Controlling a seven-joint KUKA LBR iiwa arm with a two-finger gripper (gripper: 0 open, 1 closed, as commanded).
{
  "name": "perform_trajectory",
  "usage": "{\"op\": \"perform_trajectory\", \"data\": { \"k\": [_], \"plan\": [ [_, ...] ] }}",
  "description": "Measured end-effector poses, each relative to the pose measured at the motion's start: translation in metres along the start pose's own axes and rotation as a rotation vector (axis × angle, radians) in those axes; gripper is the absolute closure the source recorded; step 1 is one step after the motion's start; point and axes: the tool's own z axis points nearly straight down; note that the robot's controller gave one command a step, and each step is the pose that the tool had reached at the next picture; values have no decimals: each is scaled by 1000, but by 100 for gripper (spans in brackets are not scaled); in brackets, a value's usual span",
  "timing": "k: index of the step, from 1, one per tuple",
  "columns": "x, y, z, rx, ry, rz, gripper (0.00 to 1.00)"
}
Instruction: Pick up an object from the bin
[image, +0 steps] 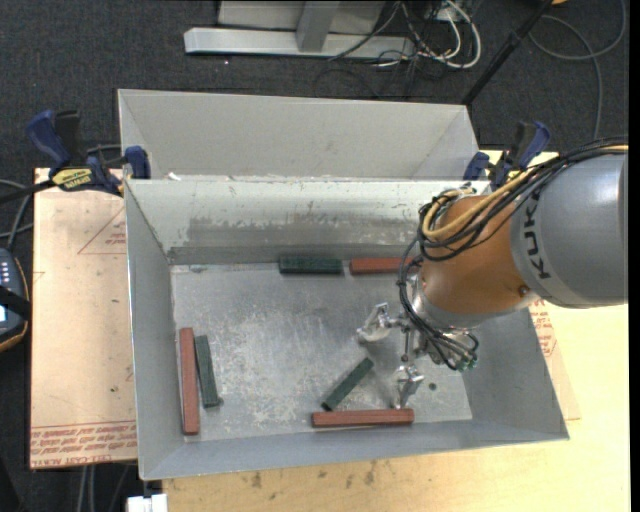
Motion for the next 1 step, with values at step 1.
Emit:
{"op": "perform_trajectory", "data": {
  "k": [1],
  "plan": [
    [-11, 66, -4, 4, -15, -226, 100]
  ]
}}
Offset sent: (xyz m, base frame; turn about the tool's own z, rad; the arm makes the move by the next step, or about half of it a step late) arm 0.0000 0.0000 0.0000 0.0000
